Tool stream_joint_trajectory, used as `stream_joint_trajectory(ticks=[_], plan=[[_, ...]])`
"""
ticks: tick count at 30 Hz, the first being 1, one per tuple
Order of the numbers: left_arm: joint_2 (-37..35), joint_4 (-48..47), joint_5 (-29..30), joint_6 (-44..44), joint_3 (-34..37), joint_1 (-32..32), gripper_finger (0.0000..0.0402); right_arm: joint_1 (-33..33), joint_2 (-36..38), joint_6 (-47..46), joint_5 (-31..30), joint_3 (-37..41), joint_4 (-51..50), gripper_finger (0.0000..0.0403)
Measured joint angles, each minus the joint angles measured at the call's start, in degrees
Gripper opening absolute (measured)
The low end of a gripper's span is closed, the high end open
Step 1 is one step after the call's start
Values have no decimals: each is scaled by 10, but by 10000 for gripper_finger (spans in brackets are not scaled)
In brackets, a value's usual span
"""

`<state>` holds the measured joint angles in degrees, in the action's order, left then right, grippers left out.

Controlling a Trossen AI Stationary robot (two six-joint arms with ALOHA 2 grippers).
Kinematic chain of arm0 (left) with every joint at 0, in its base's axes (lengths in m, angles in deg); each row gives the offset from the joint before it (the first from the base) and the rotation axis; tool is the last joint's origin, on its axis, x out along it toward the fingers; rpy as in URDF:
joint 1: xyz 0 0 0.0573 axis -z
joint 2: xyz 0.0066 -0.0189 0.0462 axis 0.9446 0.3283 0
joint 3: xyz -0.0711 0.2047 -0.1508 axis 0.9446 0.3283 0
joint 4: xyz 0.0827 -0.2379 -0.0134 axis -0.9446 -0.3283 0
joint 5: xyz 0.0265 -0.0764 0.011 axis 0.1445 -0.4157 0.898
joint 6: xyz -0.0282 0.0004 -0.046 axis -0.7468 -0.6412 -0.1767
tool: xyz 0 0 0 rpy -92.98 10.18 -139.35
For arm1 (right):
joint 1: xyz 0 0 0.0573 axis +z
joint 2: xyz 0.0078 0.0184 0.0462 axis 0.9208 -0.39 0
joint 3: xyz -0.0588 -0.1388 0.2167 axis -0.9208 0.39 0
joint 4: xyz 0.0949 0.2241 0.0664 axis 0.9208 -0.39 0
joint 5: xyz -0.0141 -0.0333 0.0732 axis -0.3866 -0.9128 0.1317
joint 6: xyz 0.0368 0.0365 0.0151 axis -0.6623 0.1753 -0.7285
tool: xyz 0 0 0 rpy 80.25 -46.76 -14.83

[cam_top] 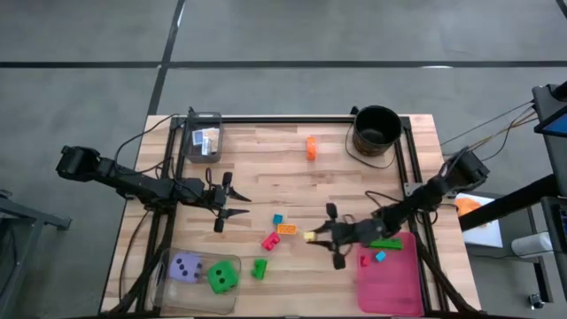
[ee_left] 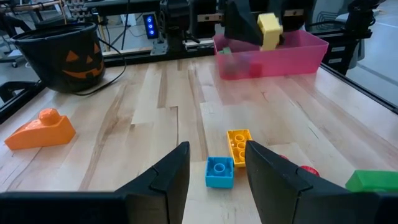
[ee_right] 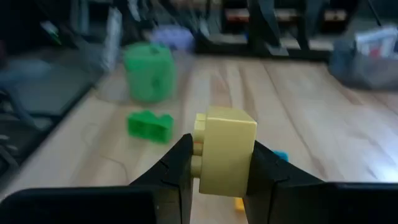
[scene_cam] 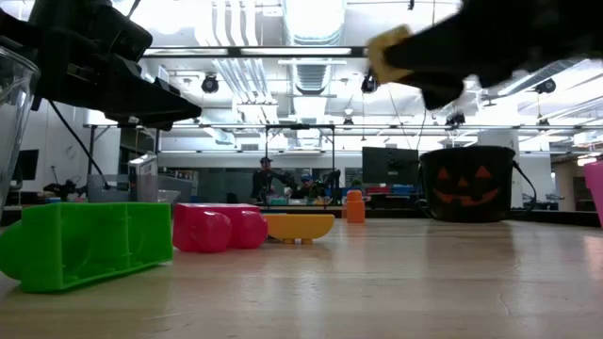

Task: Pick & Place Toys
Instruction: Put the light yellow game piece into the pink bin

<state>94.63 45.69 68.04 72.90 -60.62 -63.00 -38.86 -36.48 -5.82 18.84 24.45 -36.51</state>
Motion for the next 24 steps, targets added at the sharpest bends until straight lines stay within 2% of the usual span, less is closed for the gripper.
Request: stream_joint_trajectory(ticks=[2, 5, 9, 12, 16, 19, 24], plan=[[0, 0, 0, 0, 0, 0, 157, 12, -2, 0, 0, 37, 64, 88], [0, 0, 0, 0, 0, 0, 157, 35, 0, -22, -3, 82, 104, 88], [0, 0, 0, 0, 0, 0, 157, 61, 24, -80, -8, 117, 106, 88], [0, 0, 0, 0, 0, 0, 157, 77, 54, -119, -15, 127, 70, 88], [0, 0, 0, 0, 0, 0, 157, 97, 116, -176, -20, 120, -56, 88], [0, 0, 0, 0, 0, 0, 157, 109, 173, -230, -21, 93, -209, 88], [0, 0, 0, 0, 0, 0, 157, 134, 238, -334, -20, -1, -493, 88]])
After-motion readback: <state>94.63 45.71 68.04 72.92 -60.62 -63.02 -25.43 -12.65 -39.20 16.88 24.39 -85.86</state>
